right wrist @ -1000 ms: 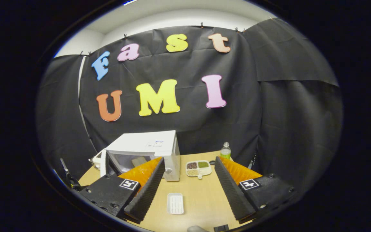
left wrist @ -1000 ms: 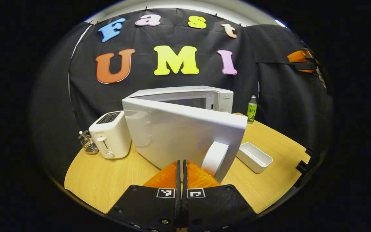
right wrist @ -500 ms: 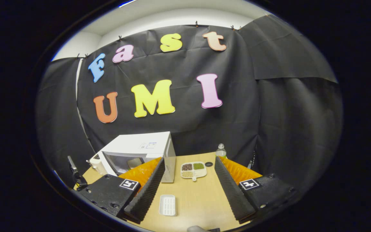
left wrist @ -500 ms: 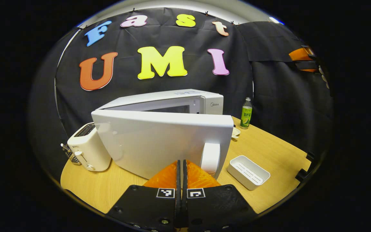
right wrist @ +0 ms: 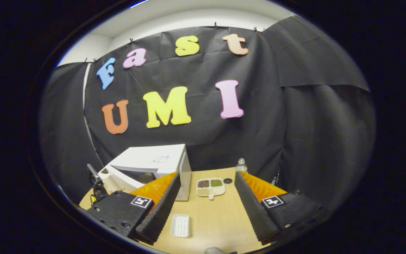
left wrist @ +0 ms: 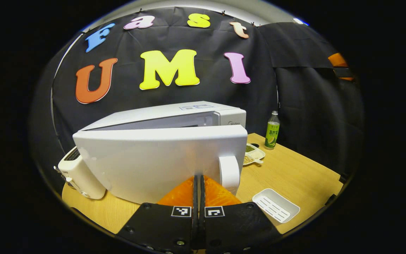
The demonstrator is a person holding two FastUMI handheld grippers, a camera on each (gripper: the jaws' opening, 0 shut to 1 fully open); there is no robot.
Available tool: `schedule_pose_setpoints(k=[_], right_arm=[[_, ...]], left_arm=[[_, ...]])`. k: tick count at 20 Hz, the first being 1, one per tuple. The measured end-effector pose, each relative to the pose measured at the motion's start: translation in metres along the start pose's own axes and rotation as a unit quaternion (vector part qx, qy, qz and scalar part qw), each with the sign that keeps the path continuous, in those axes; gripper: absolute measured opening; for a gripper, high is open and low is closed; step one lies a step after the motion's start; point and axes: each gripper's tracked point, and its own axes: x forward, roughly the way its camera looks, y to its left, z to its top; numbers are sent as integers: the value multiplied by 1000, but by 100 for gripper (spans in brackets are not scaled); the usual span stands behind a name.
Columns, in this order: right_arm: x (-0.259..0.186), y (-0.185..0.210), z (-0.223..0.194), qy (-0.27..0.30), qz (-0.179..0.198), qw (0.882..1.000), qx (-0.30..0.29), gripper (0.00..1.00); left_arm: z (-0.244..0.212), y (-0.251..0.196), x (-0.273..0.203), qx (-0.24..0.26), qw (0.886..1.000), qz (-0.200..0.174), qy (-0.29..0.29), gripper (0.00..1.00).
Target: Open the microwave oven with the left hand, put the food in, and close the microwave oven.
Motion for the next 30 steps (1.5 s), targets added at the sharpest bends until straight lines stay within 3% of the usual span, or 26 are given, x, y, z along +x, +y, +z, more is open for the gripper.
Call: schedule_pose_setpoints(k=[5, 6, 7, 11, 17, 18, 22, 30], right_arm=[[2, -12, -6, 14, -8, 1000, -4, 92], [3, -14, -7, 16, -11, 1000, -5, 99], [4, -17, -9, 18, -12, 1000, -6, 92], [10, -25, -11, 25, -16, 1000, -7, 92], [21, -26, -16, 37, -13, 999, -3, 92], [23, -24, -15, 37, -11, 999, -3, 99], [27, -13, -13, 36, 0, 999, -9, 99], [35, 0, -10, 31, 25, 999, -19, 99]], left_arm=[[8, -1, 38, -6, 1000, 0, 0, 0], [10, -1, 45, -3, 1000, 2, 1, 0], [11, 0, 52, -3, 1000, 5, 2, 0], [19, 6, 77, -11, 1000, 13, 1, 0], [18, 6, 76, -9, 1000, 15, -2, 0], [19, 6, 76, -10, 1000, 16, -2, 0], [22, 9, 83, -40, 999, 28, 4, 0], [15, 11, 67, -37, 998, 51, 15, 0]])
